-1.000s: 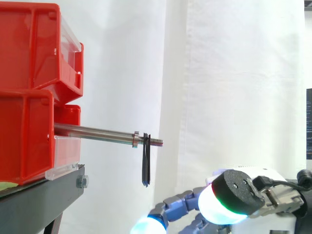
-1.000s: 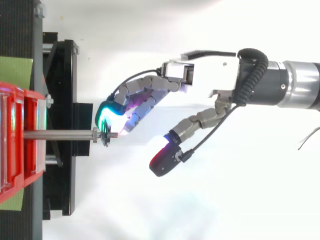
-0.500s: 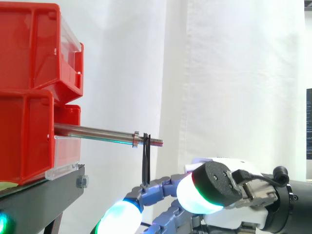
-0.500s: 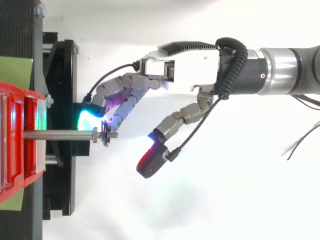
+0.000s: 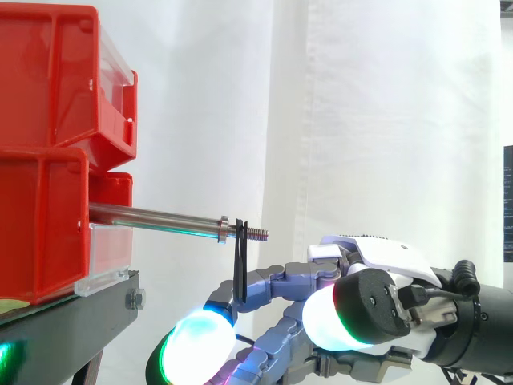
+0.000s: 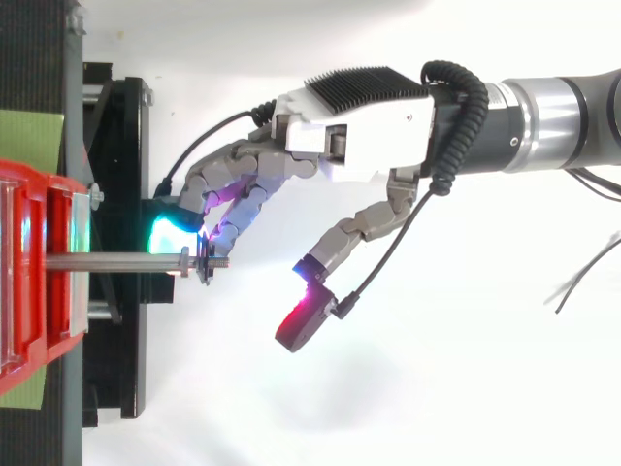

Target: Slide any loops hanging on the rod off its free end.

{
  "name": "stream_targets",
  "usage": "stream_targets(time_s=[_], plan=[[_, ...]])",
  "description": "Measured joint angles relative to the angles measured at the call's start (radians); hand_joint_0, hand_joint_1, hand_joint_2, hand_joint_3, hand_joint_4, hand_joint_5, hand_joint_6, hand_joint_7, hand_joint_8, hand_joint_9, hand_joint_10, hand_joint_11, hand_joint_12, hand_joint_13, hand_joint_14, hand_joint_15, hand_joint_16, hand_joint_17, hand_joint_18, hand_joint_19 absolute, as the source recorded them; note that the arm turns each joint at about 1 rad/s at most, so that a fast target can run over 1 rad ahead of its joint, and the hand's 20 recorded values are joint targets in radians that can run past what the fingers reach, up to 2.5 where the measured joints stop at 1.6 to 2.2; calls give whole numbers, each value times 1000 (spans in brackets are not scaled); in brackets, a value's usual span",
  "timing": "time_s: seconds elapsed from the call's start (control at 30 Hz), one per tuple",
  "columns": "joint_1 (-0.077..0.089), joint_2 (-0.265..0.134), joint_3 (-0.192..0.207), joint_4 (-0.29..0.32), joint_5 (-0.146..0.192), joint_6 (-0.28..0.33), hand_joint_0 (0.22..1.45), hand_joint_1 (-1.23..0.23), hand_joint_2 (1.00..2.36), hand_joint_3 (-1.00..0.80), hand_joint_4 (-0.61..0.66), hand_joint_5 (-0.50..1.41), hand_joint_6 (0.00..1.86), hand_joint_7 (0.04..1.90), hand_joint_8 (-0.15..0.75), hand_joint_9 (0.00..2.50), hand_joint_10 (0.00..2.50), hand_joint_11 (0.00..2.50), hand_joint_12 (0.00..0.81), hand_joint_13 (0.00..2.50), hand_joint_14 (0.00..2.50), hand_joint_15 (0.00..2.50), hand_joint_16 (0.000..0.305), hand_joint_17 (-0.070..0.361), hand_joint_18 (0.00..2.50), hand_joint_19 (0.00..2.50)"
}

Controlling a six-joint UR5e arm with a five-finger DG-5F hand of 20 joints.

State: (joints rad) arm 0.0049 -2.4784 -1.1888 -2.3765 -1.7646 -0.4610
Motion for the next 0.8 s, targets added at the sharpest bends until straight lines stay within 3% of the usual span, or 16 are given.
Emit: stream_targets(time_s=[0.37, 0.8], plan=[[-2, 0, 3, 10, 43, -4, 599, -688, 1000, -500, 334, -115, 503, 829, 290, 901, 5, 170, 288, 747, 4, 106, 28, 62, 537, 87], [6, 0, 13, 23, 49, -1, 605, -689, 1000, -499, 328, -91, 503, 1005, 291, 903, 5, 185, 294, 757, 6, 119, 28, 63, 542, 106]])
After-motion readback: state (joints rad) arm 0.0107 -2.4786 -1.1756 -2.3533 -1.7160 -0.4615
